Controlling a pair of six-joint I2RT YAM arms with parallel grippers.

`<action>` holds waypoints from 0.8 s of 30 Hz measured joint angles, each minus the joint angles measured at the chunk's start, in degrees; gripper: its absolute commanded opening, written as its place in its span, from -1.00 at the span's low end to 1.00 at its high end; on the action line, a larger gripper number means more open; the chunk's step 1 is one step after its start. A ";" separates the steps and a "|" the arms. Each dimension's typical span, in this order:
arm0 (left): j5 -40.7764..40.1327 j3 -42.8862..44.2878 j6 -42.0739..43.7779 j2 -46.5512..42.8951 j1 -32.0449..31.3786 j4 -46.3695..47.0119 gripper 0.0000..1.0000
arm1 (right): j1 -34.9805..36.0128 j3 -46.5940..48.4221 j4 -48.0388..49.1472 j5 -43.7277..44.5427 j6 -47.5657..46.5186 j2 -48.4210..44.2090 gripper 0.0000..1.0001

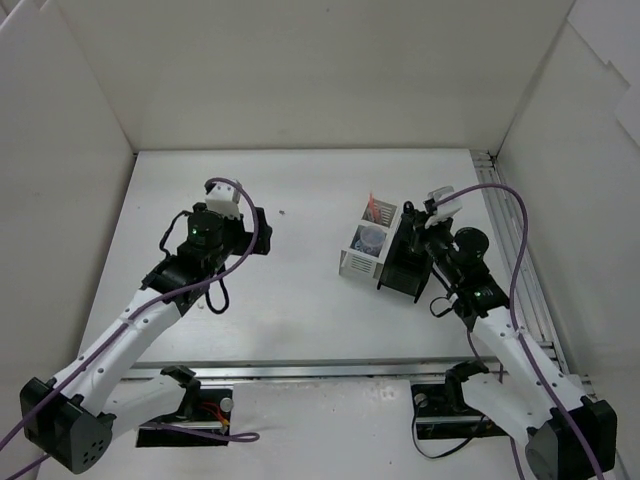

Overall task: Sort the stationery into containers
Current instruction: Place the scissors in the storage box, then reset both arms

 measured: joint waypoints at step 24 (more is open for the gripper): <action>2.51 -5.86 -7.58 -3.21 6.19 -8.17 0.99 | -1.01 -4.94 -7.61 18.36 7.54 -8.61 0.96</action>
